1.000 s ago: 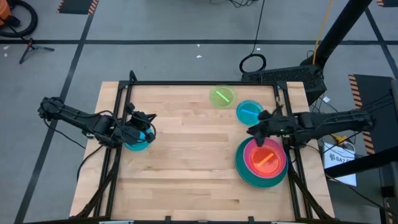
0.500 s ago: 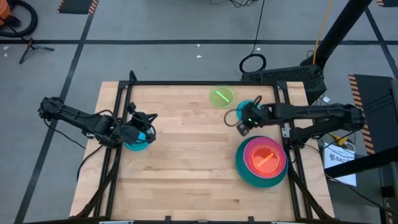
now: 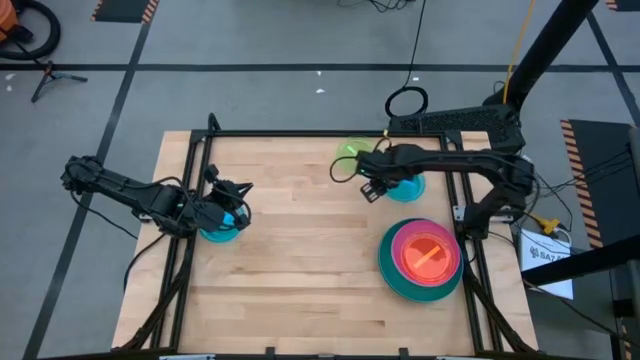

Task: Stack plastic plates
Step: Stack the right light blue plate on top of the orange plate

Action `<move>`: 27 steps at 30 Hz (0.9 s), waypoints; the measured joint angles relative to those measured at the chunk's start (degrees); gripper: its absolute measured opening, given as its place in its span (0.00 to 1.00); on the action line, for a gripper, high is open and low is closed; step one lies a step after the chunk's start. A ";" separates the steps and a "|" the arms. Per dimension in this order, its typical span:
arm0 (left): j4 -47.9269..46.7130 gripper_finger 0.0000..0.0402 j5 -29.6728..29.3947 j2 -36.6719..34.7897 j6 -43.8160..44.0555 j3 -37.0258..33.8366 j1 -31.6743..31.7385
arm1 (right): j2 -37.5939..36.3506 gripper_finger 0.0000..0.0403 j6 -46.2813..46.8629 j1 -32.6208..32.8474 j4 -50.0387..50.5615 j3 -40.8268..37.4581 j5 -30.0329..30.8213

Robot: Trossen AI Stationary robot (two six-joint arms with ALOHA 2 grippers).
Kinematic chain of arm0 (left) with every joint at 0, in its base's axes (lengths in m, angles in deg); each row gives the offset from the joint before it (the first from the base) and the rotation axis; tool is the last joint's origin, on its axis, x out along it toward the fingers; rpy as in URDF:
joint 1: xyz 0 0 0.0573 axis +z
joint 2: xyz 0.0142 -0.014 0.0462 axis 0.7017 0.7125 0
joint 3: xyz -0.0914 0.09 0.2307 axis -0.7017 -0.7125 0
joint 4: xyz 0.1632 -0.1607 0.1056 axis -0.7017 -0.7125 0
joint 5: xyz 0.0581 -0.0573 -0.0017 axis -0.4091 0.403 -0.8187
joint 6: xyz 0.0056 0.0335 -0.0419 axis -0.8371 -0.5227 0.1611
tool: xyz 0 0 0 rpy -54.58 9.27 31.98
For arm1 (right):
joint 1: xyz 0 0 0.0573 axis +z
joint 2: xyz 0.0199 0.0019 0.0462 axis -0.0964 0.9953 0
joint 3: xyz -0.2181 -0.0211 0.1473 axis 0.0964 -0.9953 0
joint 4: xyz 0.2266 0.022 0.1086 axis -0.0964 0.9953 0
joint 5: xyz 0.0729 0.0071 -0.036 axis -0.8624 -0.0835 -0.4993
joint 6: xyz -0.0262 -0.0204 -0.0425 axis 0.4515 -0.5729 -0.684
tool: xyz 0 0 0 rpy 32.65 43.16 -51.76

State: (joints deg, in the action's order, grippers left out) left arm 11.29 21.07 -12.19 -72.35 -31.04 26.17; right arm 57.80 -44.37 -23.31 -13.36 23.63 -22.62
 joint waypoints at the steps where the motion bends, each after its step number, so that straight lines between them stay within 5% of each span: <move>1: -0.13 0.06 0.00 0.02 0.00 0.00 0.00 | 1.32 0.39 0.13 -0.31 0.82 0.87 0.03; 27: -0.20 0.06 0.00 0.01 -0.48 0.00 0.00 | 17.66 0.40 1.07 -1.29 -2.40 1.87 2.91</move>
State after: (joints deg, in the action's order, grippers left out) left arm 11.09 21.07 -12.18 -72.83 -31.04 26.17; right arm 75.46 -43.30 -24.60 -15.76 25.50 -19.71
